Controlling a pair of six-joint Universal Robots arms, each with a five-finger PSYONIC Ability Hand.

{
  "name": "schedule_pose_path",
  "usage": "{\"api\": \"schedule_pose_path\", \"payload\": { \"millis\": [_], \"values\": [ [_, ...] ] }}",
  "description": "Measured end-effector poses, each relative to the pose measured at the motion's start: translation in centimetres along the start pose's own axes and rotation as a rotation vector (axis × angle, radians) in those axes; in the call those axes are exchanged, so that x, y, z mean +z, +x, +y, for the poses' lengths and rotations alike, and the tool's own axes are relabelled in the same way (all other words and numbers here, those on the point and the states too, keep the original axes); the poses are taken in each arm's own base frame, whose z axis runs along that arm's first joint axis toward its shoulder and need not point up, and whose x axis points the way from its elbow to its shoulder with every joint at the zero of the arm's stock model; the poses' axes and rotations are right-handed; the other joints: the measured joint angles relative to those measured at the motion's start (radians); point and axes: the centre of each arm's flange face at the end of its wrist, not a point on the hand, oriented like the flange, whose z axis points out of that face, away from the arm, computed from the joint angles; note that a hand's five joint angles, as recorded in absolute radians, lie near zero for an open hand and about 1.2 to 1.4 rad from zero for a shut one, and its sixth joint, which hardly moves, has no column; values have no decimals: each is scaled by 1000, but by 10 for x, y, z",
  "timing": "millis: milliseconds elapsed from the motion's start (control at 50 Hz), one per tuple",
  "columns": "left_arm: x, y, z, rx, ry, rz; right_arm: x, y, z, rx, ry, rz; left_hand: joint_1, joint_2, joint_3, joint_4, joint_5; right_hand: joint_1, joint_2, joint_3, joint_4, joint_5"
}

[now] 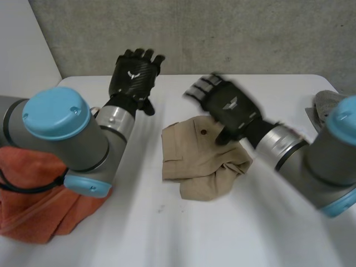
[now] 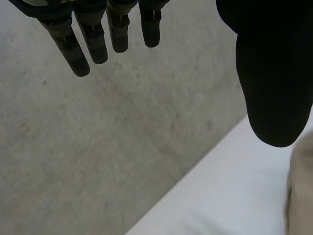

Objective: Fold the laundry.

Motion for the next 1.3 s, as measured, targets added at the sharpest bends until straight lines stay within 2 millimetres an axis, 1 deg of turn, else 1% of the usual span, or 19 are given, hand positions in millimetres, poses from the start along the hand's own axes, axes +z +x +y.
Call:
{"api": "schedule_pose_path", "payload": {
  "millis": [40,120,160,220,240,280,360,480,620,700,860,940,980,1040,1100,1120,1140,1180,1300],
  "values": [
    [4,5,-6,-30,19,11,-1,21,-2,108,-16,74,0,0,0,0,0,0,0,0,0,0],
    [9,22,-13,-76,30,52,-4,52,2,243,-75,182,0,0,0,0,0,0,0,0,0,0],
    [11,36,-11,-88,8,86,-1,62,11,282,-143,201,0,0,0,0,0,0,0,0,0,0],
    [14,54,-1,-92,-48,132,6,66,25,311,-243,189,0,0,0,0,0,0,0,0,0,0],
    [14,58,2,-92,-63,142,8,67,29,316,-266,182,0,0,0,0,0,0,0,0,0,0],
    [15,70,16,-88,-129,172,17,66,44,336,-348,146,0,0,0,-1,0,0,0,0,0,0],
    [12,80,37,-77,-222,196,27,59,63,365,-421,93,0,0,0,-1,0,0,0,0,0,0],
    [5,83,63,-58,-336,192,37,40,82,398,-479,25,0,0,0,-1,0,0,0,0,0,0],
    [-6,83,78,-41,-436,203,37,26,96,395,-521,-7,0,0,0,-1,0,0,0,0,0,0],
    [-11,83,86,-33,-479,215,34,23,103,329,-548,-14,0,0,0,-1,0,-12,0,0,0,0],
    [-17,86,98,-23,-531,236,26,24,119,64,-635,-5,0,0,0,-1,0,-64,-49,0,0,0],
    [-16,85,91,-25,-521,240,25,27,119,-11,-637,12,0,-7,0,-1,0,-64,-56,0,0,0],
    [-14,83,80,-31,-496,245,26,33,111,-34,-607,40,0,-7,0,-1,0,-66,-56,0,0,0],
    [-12,79,61,-43,-451,260,26,42,93,-64,-540,90,0,-7,0,-1,0,-66,-56,0,0,-1],
    [-9,73,38,-61,-397,281,22,48,74,-89,-468,142,0,-7,0,-1,0,-66,-56,0,0,-1],
    [-9,72,34,-64,-387,285,21,48,72,-92,-457,149,0,-7,0,-1,0,-66,-56,0,0,-1],
    [-7,66,18,-77,-345,300,14,47,64,-100,-420,172,0,-7,0,-1,0,-66,-56,0,0,-1],
    [-6,58,-1,-90,-298,320,3,40,59,-101,-393,183,0,-7,0,-1,0,-66,-56,0,0,-1],
    [-6,44,-32,-148,-207,413,-31,7,62,-80,-375,145,0,-7,0,-1,0,-66,-56,0,0,-1]
  ]
}}
